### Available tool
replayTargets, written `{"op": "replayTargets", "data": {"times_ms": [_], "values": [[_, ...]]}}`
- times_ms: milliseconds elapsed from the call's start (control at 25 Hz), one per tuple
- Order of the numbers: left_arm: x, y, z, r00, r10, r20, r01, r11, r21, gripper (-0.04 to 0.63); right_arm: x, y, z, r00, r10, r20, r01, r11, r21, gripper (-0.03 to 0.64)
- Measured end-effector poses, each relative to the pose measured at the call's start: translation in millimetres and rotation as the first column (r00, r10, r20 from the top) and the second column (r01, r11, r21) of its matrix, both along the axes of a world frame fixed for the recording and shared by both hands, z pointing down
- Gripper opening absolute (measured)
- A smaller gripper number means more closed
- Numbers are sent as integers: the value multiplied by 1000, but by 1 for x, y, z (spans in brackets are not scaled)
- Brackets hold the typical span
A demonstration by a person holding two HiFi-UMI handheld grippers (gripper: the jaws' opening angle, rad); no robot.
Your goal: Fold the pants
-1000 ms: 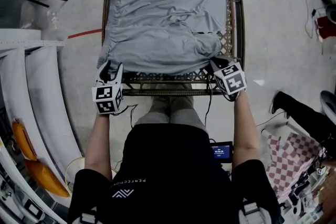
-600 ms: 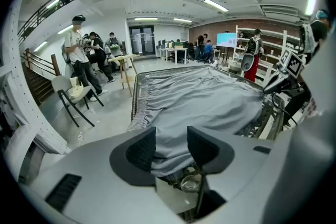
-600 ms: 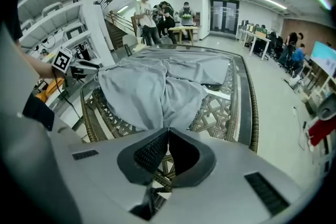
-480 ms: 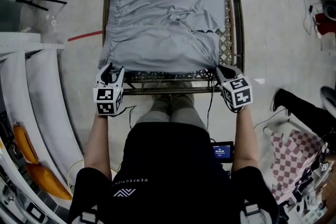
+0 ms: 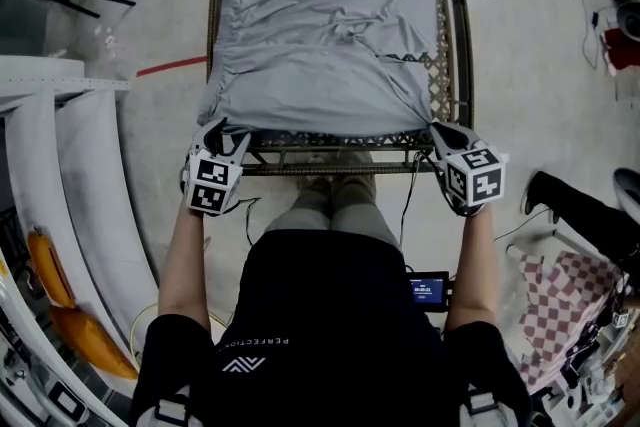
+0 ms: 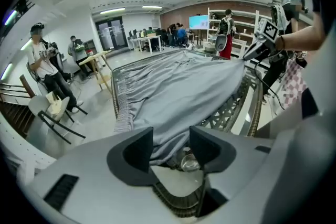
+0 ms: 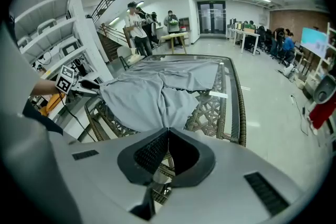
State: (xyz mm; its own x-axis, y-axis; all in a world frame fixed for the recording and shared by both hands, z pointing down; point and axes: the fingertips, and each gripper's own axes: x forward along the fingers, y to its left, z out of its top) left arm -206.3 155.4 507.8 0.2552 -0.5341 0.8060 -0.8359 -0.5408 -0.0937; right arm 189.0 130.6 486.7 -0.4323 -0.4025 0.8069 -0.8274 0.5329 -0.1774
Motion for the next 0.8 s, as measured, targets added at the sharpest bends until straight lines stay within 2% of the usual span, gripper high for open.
{"op": "replayTargets", "data": {"times_ms": [160, 240, 480, 720, 800], "values": [[-26, -1, -1, 998, -57, 27, 58, 998, -29, 221, 7, -3, -6, 1000, 7, -13, -7, 1000, 5, 37], [-33, 0, -2, 998, -58, 31, 59, 998, -38, 221, 12, -4, -8, 1000, 6, -25, -6, 1000, 6, 37], [-19, 4, 12, 990, 109, 91, -100, 990, -104, 236, 22, -8, -9, 999, 9, -48, -9, 1000, 4, 37], [2, 6, 26, 976, 194, 95, -176, 969, -174, 233, 22, -8, -7, 999, 23, -39, -23, 1000, -1, 37], [5, 8, 29, 971, 220, 97, -200, 962, -185, 207, 22, -9, -6, 999, 26, -35, -26, 1000, -1, 37]]}}
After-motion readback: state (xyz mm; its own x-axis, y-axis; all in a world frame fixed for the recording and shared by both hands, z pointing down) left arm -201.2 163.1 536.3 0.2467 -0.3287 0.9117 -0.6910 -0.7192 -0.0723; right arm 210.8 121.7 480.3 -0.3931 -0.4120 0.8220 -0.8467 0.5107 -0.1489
